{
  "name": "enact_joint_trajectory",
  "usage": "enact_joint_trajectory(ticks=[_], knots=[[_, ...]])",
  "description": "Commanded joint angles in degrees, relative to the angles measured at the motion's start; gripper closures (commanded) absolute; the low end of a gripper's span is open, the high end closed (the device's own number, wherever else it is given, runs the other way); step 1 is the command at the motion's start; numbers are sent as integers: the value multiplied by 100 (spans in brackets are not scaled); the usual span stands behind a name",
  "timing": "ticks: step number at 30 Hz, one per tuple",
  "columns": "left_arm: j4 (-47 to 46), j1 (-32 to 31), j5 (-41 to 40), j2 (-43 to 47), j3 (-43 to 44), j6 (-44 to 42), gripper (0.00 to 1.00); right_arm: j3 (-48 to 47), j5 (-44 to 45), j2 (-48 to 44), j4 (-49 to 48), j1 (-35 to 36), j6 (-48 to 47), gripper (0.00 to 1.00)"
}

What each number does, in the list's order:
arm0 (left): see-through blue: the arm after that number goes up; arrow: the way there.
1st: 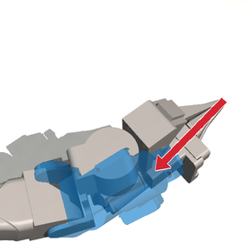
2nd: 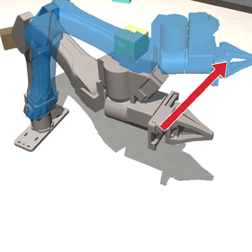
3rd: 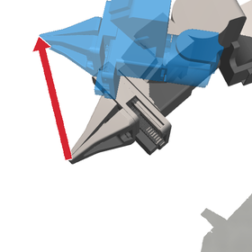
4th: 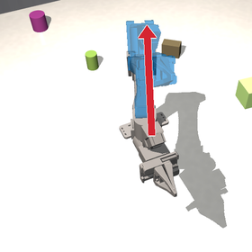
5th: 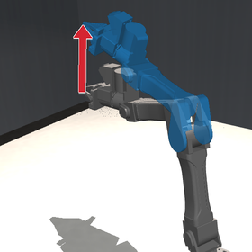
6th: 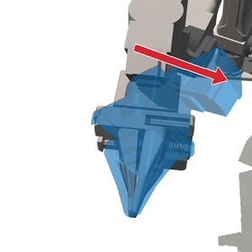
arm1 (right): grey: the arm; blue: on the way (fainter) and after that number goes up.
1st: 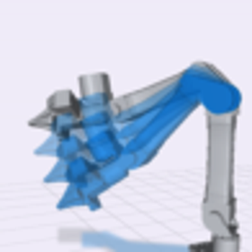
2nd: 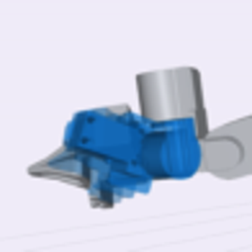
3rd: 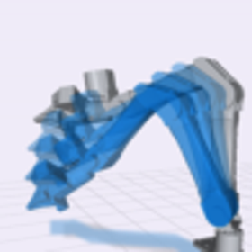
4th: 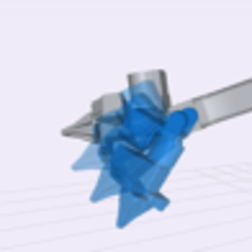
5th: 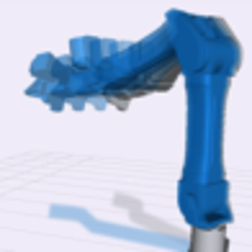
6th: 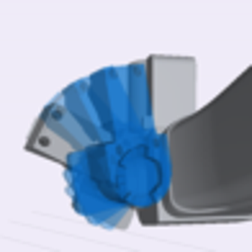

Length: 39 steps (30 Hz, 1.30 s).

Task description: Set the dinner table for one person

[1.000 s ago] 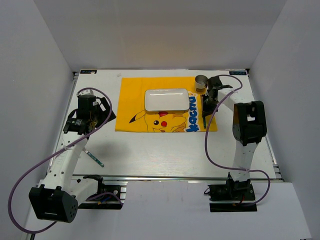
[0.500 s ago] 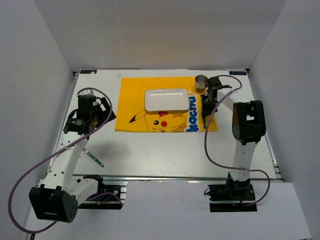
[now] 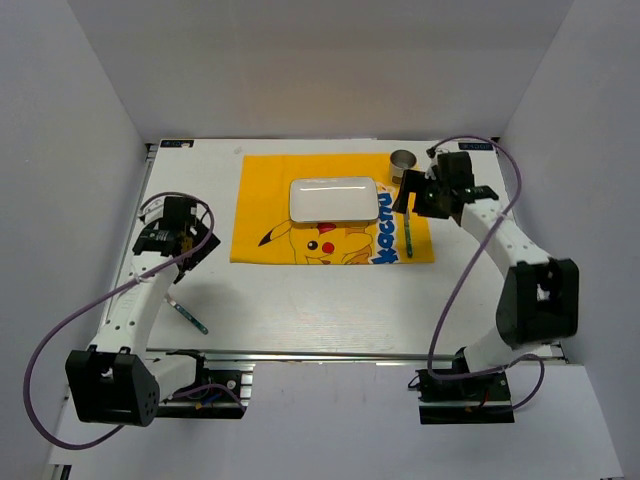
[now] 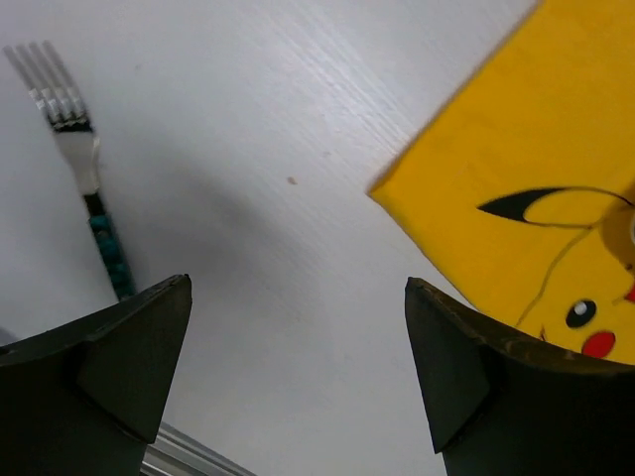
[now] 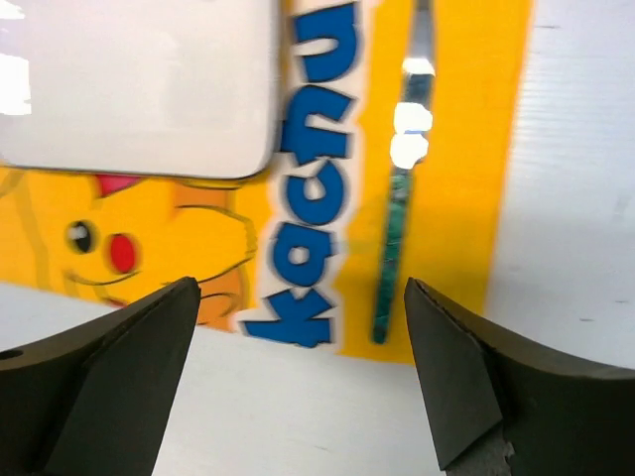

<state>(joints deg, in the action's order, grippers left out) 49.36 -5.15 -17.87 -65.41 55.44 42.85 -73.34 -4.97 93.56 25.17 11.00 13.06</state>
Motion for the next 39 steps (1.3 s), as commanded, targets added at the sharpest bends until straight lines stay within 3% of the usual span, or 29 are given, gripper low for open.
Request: enact_joint_trajectory(ticks=[1,2,6,12,18,24,25,27,29,31,32,33,37,39], knots=[[757,268,-708,116,-165,1101,2,1065,-897,-785,-1134,60,651,11],[916,460,-788,72,-165,1172,2,1302,-1544,-934,-1589,51,950,11],[1321,847,-413,168,-243,1506,2,2384,-2349,-1410,-2768,139,1584,11],[1242,954,37,12,-867,1832,2,3018,-3123,-954,-3639,174,1840,11],[610,1007,319,-165,-1887,2253,2,3300,-3519,-927,-4090,147,1928,11],[-39,1060,152,-157,-2449,2526,13,3449,-3722,-1234,-4292,130,2069,11],[-154,1060,187,-165,-2537,2526,17,3467,-3704,-1287,-4275,130,2043,11],[-478,1060,275,-209,-2748,2518,33,3476,-3617,-1489,-4144,130,1981,11],[-664,1112,319,-288,-2863,2526,60,3493,-3528,-1647,-4047,112,1920,11],[-823,1112,319,-349,-2951,2518,67,3502,-3484,-1770,-4011,112,1902,11],[-858,1165,310,-437,-2969,2518,90,3493,-3484,-1797,-3967,112,1885,11],[-876,1165,302,-490,-2960,2500,99,3493,-3458,-1832,-3950,112,1884,11],[-736,1165,205,-517,-2715,2211,100,3415,-3388,-1929,-3800,121,1858,11],[-570,1061,74,-447,-2426,1667,100,3397,-3361,-1964,-3739,121,1841,11]])
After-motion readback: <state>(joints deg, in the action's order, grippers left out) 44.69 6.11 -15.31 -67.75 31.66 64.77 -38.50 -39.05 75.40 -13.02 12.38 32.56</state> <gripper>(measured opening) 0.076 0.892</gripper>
